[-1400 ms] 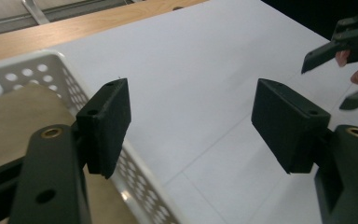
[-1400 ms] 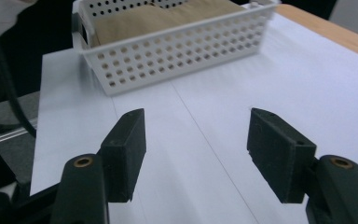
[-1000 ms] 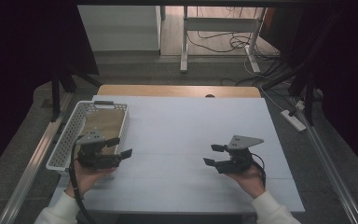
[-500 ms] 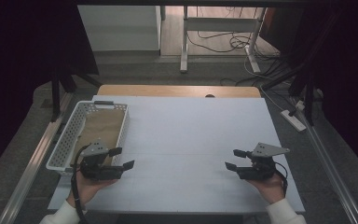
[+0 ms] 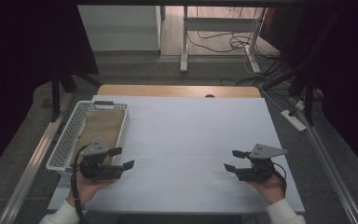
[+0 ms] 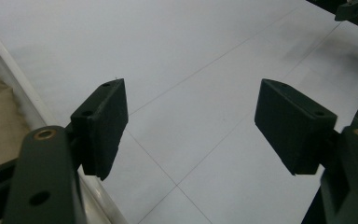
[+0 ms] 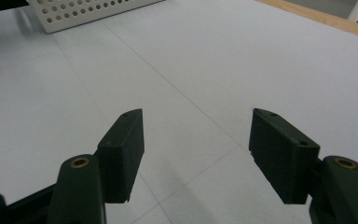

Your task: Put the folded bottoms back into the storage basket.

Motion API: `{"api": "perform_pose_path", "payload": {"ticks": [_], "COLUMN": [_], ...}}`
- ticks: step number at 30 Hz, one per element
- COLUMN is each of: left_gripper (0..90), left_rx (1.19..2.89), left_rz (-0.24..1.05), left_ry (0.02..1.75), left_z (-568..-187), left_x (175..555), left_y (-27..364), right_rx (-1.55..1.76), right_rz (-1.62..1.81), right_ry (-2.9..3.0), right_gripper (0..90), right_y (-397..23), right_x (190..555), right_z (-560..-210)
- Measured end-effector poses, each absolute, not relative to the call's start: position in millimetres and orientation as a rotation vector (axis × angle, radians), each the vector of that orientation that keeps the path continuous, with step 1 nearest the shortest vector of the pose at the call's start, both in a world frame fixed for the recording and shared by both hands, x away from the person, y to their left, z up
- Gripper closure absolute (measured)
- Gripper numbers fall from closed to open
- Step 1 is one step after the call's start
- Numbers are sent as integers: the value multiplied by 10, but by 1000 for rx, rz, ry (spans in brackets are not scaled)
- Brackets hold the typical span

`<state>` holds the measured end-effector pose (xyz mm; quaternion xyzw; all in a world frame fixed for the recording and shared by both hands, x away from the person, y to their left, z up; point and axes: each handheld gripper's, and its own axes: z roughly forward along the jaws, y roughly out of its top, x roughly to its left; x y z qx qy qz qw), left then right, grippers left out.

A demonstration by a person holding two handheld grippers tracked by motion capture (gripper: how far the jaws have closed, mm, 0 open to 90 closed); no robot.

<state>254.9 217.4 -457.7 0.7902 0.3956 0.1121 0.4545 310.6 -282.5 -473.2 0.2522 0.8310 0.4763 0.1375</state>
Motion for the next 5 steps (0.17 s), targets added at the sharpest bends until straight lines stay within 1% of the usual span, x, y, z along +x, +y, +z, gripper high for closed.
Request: {"api": "perform_pose_path", "payload": {"ticks": [5], "left_gripper": [258], "left_rx": [1949], "left_rz": [276], "left_ry": [977], "left_z": [-4577], "left_x": [2558], "left_y": [2165], "right_rx": [728], "right_rz": [1396], "right_ry": [2399], "right_gripper": [347], "right_y": [-2828], "right_x": [3099], "right_z": [-4715]}}
